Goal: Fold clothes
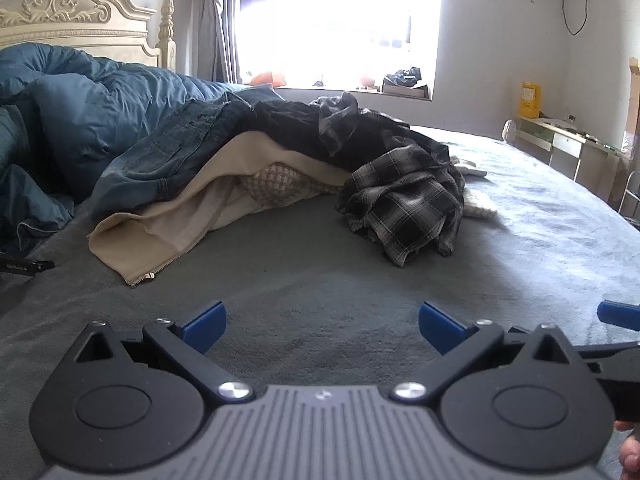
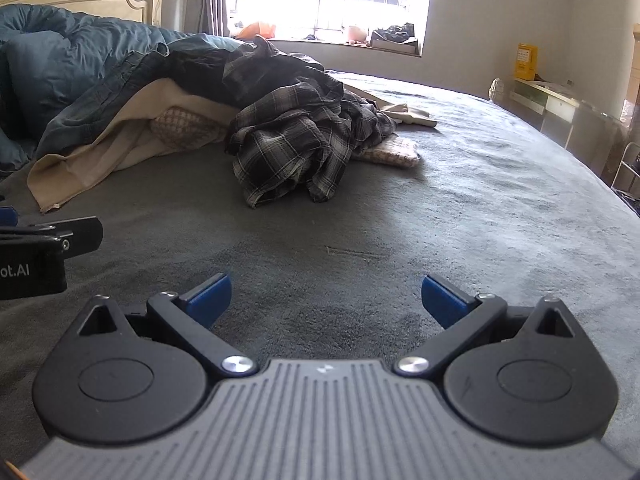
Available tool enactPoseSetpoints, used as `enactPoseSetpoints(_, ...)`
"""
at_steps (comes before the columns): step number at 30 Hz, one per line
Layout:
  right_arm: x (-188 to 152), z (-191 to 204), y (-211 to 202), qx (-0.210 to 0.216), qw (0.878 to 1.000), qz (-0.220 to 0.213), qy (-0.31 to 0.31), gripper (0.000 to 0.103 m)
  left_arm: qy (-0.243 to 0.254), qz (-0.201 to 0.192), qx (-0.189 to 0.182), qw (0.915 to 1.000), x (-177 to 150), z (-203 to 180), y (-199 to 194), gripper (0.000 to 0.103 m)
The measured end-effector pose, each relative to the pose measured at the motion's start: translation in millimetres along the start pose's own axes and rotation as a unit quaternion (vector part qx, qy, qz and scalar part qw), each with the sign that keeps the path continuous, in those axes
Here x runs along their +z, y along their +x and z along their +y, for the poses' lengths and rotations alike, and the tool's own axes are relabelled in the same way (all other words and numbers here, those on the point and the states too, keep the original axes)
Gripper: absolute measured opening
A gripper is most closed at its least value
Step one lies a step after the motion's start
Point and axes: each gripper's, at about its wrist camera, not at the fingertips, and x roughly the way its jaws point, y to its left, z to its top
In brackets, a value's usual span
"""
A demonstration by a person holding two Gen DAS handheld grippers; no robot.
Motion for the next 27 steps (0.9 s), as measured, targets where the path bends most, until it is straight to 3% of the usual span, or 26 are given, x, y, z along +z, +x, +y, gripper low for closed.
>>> enactPoseSetpoints(27, 3.7, 3.3, -7.3, -0.004, 1.000, 0.004, 0.004, 0.102, -0.003, -0.006, 0.007, 1.0000, 0.2, 5.3, -7.1, 0.103)
